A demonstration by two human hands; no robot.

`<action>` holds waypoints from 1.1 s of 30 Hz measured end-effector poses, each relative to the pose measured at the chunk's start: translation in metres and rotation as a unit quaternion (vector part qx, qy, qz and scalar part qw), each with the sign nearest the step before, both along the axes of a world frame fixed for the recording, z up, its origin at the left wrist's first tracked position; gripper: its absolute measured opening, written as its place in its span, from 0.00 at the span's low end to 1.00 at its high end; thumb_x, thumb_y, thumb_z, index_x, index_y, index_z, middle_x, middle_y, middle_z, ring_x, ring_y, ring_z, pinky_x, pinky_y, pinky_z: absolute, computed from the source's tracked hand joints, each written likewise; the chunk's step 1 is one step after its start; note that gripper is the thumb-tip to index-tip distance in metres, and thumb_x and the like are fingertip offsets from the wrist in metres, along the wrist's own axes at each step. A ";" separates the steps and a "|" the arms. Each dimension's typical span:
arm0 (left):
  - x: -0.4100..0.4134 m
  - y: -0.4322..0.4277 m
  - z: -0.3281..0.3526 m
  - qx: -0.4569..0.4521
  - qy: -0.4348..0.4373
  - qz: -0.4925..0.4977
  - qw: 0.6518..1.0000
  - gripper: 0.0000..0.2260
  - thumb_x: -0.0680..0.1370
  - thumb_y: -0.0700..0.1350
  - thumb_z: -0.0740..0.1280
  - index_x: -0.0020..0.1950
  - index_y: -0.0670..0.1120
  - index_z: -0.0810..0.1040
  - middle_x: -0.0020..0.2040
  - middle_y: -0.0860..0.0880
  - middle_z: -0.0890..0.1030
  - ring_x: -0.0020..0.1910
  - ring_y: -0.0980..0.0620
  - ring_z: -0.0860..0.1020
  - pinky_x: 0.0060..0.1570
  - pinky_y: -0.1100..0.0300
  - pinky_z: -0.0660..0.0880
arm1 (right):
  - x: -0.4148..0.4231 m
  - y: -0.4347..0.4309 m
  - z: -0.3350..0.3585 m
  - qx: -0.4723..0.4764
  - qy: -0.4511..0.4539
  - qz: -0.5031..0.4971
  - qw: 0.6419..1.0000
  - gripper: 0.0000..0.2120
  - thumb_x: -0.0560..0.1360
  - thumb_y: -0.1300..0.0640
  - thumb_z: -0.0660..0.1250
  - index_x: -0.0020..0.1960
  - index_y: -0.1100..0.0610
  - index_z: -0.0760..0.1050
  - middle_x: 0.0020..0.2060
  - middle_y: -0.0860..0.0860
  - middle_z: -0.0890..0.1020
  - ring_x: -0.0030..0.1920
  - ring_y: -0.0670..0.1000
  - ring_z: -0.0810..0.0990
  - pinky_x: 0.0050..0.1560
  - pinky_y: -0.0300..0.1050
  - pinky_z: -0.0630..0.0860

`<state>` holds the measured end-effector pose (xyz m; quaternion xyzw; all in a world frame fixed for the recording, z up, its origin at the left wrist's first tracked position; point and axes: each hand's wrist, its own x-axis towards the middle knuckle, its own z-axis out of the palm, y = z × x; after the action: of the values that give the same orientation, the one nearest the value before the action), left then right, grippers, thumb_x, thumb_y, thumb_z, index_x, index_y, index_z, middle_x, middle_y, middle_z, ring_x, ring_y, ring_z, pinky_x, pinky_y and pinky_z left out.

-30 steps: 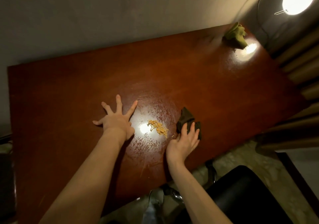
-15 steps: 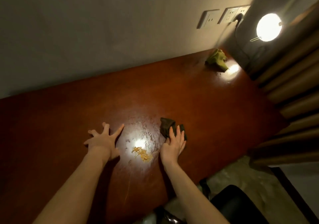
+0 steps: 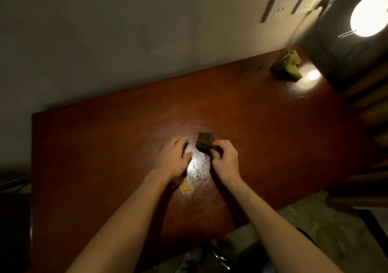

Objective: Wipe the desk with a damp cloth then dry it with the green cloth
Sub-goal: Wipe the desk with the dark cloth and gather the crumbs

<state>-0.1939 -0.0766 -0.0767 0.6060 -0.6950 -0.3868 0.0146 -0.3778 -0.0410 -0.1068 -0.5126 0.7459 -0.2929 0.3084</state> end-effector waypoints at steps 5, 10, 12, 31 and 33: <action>-0.055 -0.014 0.027 0.200 0.264 0.258 0.908 0.18 0.83 0.56 0.67 0.69 0.48 0.75 0.52 0.52 0.82 0.48 0.53 0.81 0.49 0.57 0.80 | 0.016 -0.026 0.053 0.080 -0.269 -0.033 0.959 0.05 0.82 0.62 0.62 0.50 0.57 0.76 0.47 0.55 0.83 0.49 0.56 0.83 0.50 0.54 0.81; -0.028 -0.030 0.051 0.247 0.402 0.379 0.796 0.19 0.79 0.49 0.75 0.66 0.45 0.76 0.50 0.44 0.85 0.43 0.50 0.84 0.34 0.60 0.79 | 0.011 -0.036 0.082 0.026 -0.149 0.087 0.985 0.07 0.81 0.62 0.66 0.45 0.54 0.78 0.44 0.51 0.81 0.45 0.48 0.80 0.48 0.42 0.75; -0.011 -0.033 0.060 0.251 0.402 0.355 0.806 0.19 0.79 0.50 0.75 0.65 0.43 0.77 0.46 0.46 0.87 0.42 0.51 0.86 0.37 0.61 0.81 | 0.009 -0.038 0.084 0.022 -0.118 0.108 0.987 0.10 0.81 0.62 0.67 0.45 0.49 0.79 0.48 0.50 0.80 0.48 0.54 0.80 0.53 0.51 0.77; 0.007 -0.051 0.097 -0.197 0.228 0.145 0.943 0.17 0.83 0.56 0.67 0.41 0.45 0.75 0.35 0.54 0.75 0.34 0.61 0.71 0.37 0.58 0.68 | -0.021 -0.049 0.126 -0.244 0.192 0.051 0.949 0.12 0.86 0.54 0.54 0.59 0.61 0.72 0.50 0.55 0.76 0.45 0.49 0.73 0.43 0.36 0.67; 0.006 -0.052 0.104 -0.242 0.215 0.104 0.941 0.15 0.83 0.56 0.67 0.41 0.47 0.74 0.35 0.55 0.74 0.35 0.59 0.71 0.37 0.57 0.67 | -0.034 -0.049 0.130 -0.261 0.271 0.066 0.924 0.14 0.87 0.51 0.54 0.60 0.60 0.72 0.51 0.57 0.76 0.44 0.53 0.75 0.38 0.45 0.69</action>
<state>-0.1879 -0.1289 0.0270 0.5556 -0.6812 -0.3245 0.3493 -0.4116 -0.0896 0.0236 -0.6824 0.6630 -0.3063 -0.0312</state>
